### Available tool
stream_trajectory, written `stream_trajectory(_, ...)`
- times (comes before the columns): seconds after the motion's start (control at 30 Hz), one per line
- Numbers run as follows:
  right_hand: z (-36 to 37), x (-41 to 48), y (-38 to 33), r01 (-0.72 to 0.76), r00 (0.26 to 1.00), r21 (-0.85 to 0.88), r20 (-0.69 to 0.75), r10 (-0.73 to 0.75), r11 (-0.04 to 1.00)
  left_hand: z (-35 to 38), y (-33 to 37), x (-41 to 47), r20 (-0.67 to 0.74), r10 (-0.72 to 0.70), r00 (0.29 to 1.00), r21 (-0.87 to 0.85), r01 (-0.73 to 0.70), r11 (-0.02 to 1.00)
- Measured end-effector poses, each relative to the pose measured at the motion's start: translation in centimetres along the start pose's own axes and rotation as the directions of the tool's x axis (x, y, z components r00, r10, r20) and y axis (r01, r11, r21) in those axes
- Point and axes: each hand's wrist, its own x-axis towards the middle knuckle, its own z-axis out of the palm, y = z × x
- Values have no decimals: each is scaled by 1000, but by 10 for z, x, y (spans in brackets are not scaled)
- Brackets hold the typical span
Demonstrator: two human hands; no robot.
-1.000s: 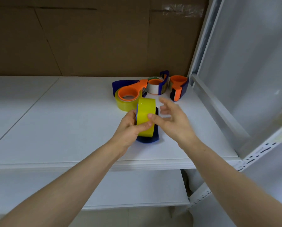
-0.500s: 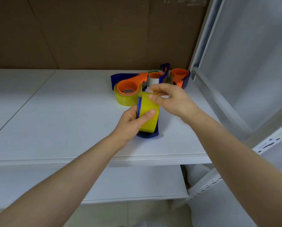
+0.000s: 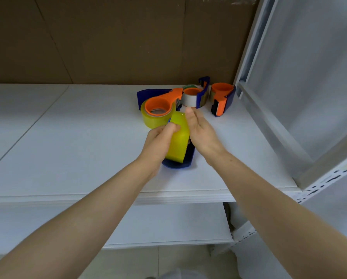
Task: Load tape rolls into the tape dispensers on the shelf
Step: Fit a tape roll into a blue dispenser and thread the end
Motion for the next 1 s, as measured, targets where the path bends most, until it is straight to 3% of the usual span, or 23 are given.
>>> stream_trajectory(0.1, -6, -1, 1, -15, 999, 18, 30, 14, 1000, 5, 7, 2, -10, -37, 999, 0, 37, 999)
stream_trajectory(0.23, 2, -18, 18, -105, 992, 239, -36, 117, 965, -1, 3, 5, 31, -88, 996, -101, 91, 991)
stream_trajectory(0.3, 11, -28, 26, -80, 997, 247, 22, 77, 966, -4, 1, 6, 86, -82, 993, -128, 92, 987)
stream_trajectory(0.37, 15, -34, 31, 10, 1000, 140, 25, -14, 990, -5, -2, 6, 91, -61, 994, -93, 69, 993)
stream_trajectory(0.43, 13, -33, 32, 158, 987, -77, 9, -158, 984, -2, 1, 5, 61, -40, 997, -66, 44, 997)
stream_trajectory(0.53, 14, -33, 35, 266, 960, -395, 22, -280, 880, 1, 5, 6, 2, -70, 998, -37, 70, 997)
stream_trajectory(0.6, 16, -35, 37, 283, 957, -467, 76, -280, 838, 2, 8, 7, -34, -111, 993, -28, 110, 994)
stream_trajectory(0.63, 16, -34, 38, 273, 962, -428, 97, -257, 861, 2, 9, 8, -40, -128, 991, -35, 127, 991)
stream_trajectory(0.7, 9, -33, 33, 154, 985, -71, 95, -146, 986, 1, 9, 8, -27, -128, 991, -56, 127, 990)
stream_trajectory(0.77, 0, -25, 24, -95, 995, 359, 59, 79, 928, 1, 7, 7, 15, -113, 993, -82, 114, 990)
stream_trajectory(0.8, -3, -20, 21, -150, 989, 434, 52, 142, 888, 2, 5, 7, 41, -106, 993, -81, 110, 991)
stream_trajectory(0.87, -3, -16, 21, -89, 996, 335, 25, 85, 938, 4, 3, 5, 60, -86, 994, -59, 90, 994)
stream_trajectory(0.93, 4, -21, 24, 96, 995, 114, -2, -97, 989, 5, 4, 4, 17, -67, 998, -58, 68, 996)
stream_trajectory(1.0, 10, -26, 31, 210, 977, -95, -9, -211, 973, 6, 5, 5, -26, -58, 998, -56, 57, 997)
